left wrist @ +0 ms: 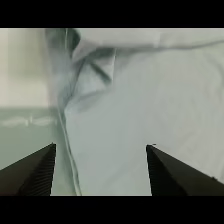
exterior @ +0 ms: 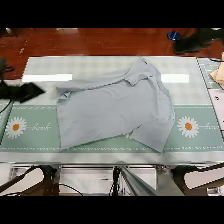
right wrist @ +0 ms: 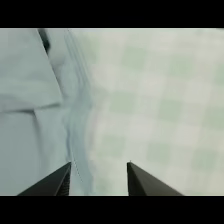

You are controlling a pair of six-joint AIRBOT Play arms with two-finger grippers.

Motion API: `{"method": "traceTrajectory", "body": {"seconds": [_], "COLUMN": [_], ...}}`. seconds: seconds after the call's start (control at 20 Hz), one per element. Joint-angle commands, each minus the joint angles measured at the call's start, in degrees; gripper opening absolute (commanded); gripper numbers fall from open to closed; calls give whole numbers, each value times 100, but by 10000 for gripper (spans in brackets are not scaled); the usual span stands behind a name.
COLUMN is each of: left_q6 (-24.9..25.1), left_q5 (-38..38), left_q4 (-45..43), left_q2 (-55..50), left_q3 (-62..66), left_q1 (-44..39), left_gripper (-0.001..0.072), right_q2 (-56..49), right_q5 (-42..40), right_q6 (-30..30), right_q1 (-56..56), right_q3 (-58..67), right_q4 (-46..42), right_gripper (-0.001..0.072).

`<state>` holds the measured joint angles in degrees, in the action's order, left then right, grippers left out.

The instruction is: Fold the shirts.

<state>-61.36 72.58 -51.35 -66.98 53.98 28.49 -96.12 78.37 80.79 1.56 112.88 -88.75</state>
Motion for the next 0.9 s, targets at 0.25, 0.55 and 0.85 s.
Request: {"method": "traceTrajectory", "body": {"seconds": [0.25, 0.55, 0.85], "left_q6": [-348, -592, -245], "left_q5": [1314, 1012, 428], "left_q4": [-468, -1054, -822], "left_q2": [1585, 1222, 74], "left_q3": [-2997, -2968, -2968], "left_q1": [802, 566, 76], "left_gripper": [647, 647, 647], "right_q2": [339, 645, 756], "right_q5": [1290, 918, 883], "right_q6": [-85, -247, -354], "right_q1": [791, 1215, 1672], "right_q3": [-1187, -2282, -2470], "right_q4": [669, 1001, 1279], "right_gripper": [416, 416, 416]}}
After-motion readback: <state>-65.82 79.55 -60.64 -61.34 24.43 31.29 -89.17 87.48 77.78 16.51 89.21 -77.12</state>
